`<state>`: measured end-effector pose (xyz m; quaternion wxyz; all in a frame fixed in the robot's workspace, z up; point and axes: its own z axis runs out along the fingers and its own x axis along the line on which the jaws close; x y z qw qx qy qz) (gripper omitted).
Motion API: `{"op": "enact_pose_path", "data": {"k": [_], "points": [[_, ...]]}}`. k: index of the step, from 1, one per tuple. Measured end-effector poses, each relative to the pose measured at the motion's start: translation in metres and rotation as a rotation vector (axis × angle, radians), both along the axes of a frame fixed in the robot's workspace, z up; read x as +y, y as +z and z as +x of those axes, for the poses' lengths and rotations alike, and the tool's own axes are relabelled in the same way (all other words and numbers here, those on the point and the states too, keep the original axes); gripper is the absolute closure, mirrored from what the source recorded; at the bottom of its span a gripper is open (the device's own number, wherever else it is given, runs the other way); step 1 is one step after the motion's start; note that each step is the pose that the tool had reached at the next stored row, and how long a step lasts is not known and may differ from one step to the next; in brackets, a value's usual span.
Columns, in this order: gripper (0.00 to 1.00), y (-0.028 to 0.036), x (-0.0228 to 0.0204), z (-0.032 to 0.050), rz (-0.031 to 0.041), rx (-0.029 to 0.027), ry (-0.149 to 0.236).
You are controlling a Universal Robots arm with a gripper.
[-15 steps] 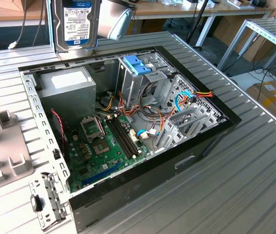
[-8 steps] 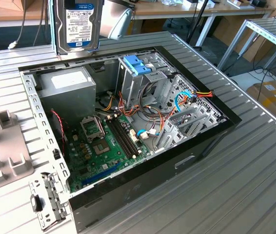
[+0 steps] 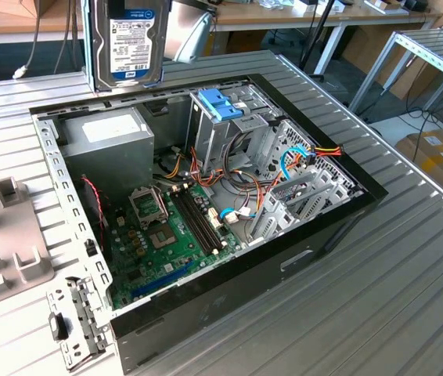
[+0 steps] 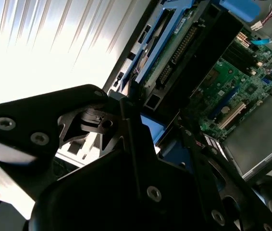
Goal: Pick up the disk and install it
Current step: 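Pick up the disk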
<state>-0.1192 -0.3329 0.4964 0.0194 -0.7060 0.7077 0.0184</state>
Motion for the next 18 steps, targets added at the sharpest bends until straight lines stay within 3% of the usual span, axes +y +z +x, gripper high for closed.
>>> {"op": "enact_pose_path", "data": {"k": [2, 3, 4, 6, 18], "points": [[0.63, -0.0001, -0.0017, 0.0004, 0.0000, 0.0000, 0.000], [0.63, -0.0004, -0.0056, 0.0015, 0.0000, 0.0000, 0.000], [0.63, -0.0012, -0.0136, 0.0037, 0.0001, -0.0001, 0.000], [0.63, -0.0020, -0.0241, 0.0066, 0.0001, 0.0000, 0.000], [0.63, -0.0031, -0.0374, 0.0102, 0.0001, -0.0001, 0.000]]}}
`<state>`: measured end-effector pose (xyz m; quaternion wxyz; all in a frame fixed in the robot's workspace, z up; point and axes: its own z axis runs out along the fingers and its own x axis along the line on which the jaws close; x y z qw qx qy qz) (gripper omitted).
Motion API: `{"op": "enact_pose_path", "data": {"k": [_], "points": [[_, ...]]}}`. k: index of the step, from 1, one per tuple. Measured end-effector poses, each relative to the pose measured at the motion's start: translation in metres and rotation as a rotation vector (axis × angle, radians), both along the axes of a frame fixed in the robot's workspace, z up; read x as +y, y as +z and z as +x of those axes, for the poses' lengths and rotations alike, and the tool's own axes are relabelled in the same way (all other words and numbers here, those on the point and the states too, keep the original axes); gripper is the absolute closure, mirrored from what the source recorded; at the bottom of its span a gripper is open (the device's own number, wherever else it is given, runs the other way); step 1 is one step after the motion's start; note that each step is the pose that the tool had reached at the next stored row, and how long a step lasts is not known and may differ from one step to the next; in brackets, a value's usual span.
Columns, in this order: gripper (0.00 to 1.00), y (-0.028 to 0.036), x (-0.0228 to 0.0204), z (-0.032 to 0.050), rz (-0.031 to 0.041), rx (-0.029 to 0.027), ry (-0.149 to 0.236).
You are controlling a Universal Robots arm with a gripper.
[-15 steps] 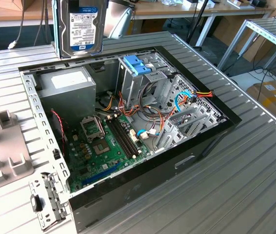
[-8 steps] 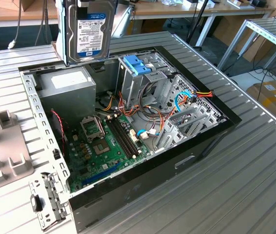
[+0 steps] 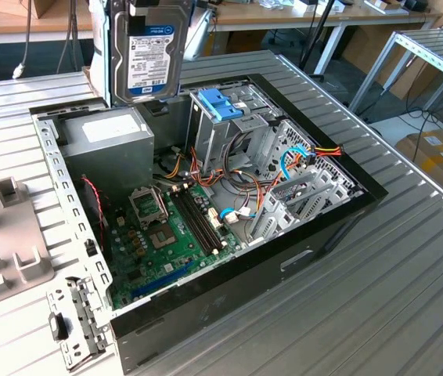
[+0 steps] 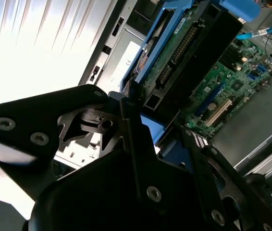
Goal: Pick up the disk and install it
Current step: 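Pick up the disk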
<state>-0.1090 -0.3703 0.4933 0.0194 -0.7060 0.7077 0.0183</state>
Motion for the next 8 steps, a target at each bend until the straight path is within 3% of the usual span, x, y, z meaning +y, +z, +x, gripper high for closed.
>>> {"op": "enact_pose_path", "data": {"k": [8], "points": [[0.63, -0.0012, -0.0072, 0.0024, 0.0000, 0.0000, 0.000]]}}
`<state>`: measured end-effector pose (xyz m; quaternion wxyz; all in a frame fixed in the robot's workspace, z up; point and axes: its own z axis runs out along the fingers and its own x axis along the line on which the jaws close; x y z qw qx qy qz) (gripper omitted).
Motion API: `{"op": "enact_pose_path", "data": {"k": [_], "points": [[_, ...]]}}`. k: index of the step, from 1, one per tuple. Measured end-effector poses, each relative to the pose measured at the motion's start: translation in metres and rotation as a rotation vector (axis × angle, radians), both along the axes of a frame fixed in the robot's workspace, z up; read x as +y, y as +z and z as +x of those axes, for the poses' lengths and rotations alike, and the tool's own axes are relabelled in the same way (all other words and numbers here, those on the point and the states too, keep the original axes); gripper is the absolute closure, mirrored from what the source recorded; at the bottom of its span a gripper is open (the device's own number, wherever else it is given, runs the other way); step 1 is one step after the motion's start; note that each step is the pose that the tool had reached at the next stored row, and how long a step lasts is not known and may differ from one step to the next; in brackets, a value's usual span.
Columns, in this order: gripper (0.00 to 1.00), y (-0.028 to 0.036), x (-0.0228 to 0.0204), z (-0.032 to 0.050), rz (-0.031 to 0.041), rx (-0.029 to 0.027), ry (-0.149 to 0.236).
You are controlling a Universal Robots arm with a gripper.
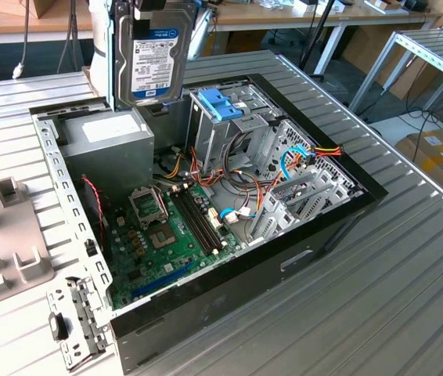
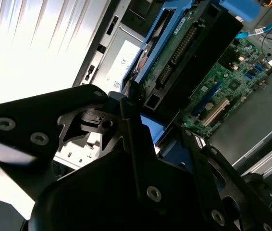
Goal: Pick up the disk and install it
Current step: 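Pick up the disk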
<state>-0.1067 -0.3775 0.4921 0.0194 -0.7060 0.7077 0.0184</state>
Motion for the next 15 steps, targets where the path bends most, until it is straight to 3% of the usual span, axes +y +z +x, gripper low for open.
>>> {"op": "enact_pose_path", "data": {"k": [15], "points": [[0.63, -0.0016, -0.0151, 0.0031, 0.0000, 0.0000, 0.000]]}}
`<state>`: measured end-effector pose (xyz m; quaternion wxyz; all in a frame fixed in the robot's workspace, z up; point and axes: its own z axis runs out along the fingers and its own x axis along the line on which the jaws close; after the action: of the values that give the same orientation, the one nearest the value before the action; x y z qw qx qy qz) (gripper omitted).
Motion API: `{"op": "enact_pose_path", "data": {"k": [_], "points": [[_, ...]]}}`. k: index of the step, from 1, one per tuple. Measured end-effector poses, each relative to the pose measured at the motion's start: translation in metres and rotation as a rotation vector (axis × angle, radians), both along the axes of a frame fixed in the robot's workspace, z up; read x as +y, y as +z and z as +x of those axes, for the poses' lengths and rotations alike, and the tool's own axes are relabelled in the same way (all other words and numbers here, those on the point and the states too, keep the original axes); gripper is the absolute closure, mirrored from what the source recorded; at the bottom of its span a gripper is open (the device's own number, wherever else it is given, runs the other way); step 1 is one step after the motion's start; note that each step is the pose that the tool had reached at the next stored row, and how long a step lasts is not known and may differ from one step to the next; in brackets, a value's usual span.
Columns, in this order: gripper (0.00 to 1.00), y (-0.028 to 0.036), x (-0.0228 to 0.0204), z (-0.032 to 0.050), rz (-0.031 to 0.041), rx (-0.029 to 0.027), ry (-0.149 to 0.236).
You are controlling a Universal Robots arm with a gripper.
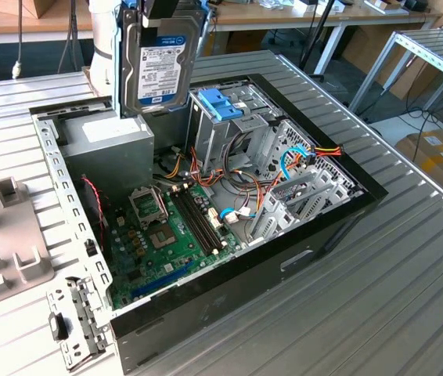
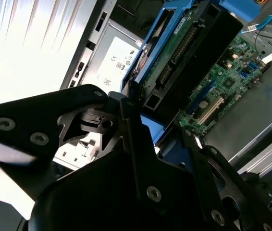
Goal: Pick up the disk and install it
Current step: 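Pick up the disk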
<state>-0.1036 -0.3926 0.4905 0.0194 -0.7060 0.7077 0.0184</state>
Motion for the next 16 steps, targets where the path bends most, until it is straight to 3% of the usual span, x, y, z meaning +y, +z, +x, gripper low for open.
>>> {"op": "enact_pose_path", "data": {"k": [12, 16], "points": [[0.63, -0.0012, -0.0132, 0.0021, 0.0000, 0.0000, 0.000], [0.63, -0.0018, -0.0209, 0.0034, 0.0000, -0.0001, 0.000]]}}
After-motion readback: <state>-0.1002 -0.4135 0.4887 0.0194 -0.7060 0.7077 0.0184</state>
